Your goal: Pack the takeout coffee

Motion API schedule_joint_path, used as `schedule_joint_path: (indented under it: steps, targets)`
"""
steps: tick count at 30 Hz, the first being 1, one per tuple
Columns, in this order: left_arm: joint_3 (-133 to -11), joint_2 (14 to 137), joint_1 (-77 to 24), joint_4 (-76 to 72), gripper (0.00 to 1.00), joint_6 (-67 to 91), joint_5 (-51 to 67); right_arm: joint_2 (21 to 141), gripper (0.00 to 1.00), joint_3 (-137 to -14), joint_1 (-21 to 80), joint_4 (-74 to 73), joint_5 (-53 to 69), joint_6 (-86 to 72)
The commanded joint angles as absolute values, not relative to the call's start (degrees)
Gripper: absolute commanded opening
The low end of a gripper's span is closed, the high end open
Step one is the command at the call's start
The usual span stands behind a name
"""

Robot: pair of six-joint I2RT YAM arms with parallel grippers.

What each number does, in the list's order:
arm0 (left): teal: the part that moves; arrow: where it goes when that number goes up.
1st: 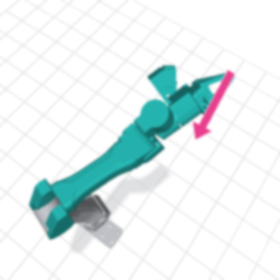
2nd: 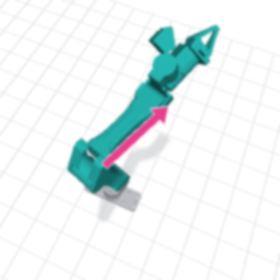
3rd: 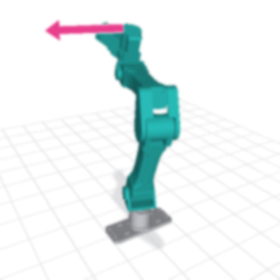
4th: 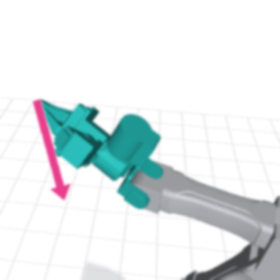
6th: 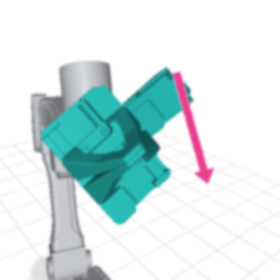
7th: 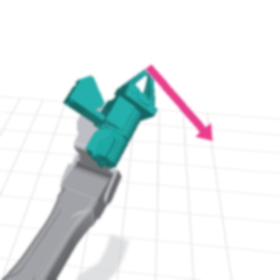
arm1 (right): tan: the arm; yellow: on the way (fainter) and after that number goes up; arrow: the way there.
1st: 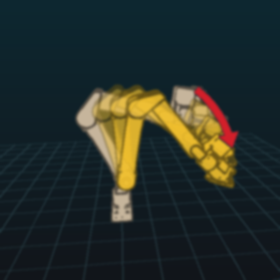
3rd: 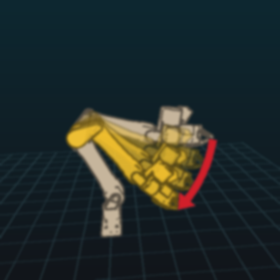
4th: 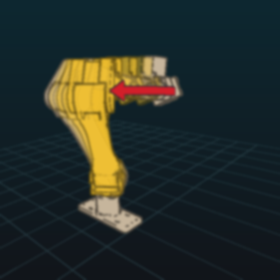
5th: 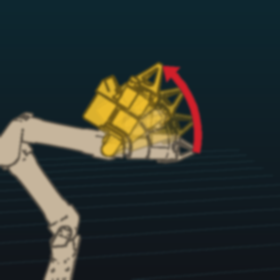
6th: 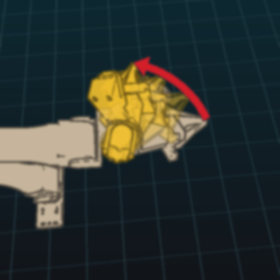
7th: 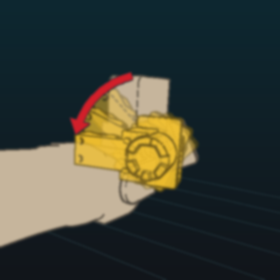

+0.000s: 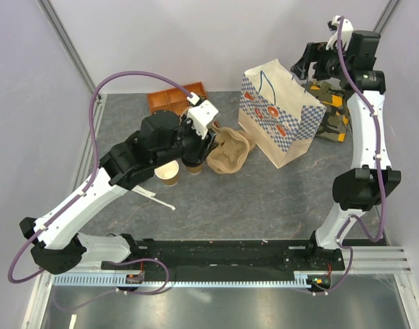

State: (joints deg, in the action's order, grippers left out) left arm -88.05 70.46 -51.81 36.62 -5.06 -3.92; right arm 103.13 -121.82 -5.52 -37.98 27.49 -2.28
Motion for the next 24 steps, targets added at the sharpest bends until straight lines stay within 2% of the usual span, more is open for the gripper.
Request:
schedule_joint_path:
  steps: [1,2,4,5,7,8,11,12,24]
  targets:
    - [-87.80,69.52,-51.07,34.01,0.41,-7.47,-3.52,105.20,0.93,-123.14,-5.45,-35.77,29.27,2.89]
    - [-87.80,69.52,-51.06,34.01,0.41,-7.38,-2.99,105.99,0.90,-122.18,-5.45,-35.51,28.92,3.34]
    - [-87.89,69.70,-50.80,33.84,0.41,-7.38,-2.55,106.52,0.77,-121.47,-5.45,-35.24,29.53,4.39]
    - [-88.15,69.61,-50.71,33.66,0.41,-7.47,-2.37,106.70,0.67,-120.68,-5.45,-35.59,29.97,4.48]
    - [-89.38,70.22,-50.10,33.58,0.41,-7.38,-2.11,106.35,0.55,-119.36,-5.45,-36.12,30.84,4.92]
    - [-89.91,70.66,-50.01,33.49,0.41,-7.47,-2.02,105.30,0.41,-117.70,-5.45,-36.30,31.46,5.10]
    - [-92.10,72.15,-49.66,33.40,0.41,-7.56,-1.32,102.32,0.16,-113.75,-5.45,-36.65,33.04,5.62]
    - [-92.72,72.51,-49.66,33.31,0.41,-7.56,-1.14,101.43,0.02,-112.77,-5.45,-36.65,34.26,5.71]
    - [-99.75,76.72,-49.57,30.15,0.41,-9.05,-0.26,83.68,0.00,-104.86,-9.05,-39.81,42.36,6.77]
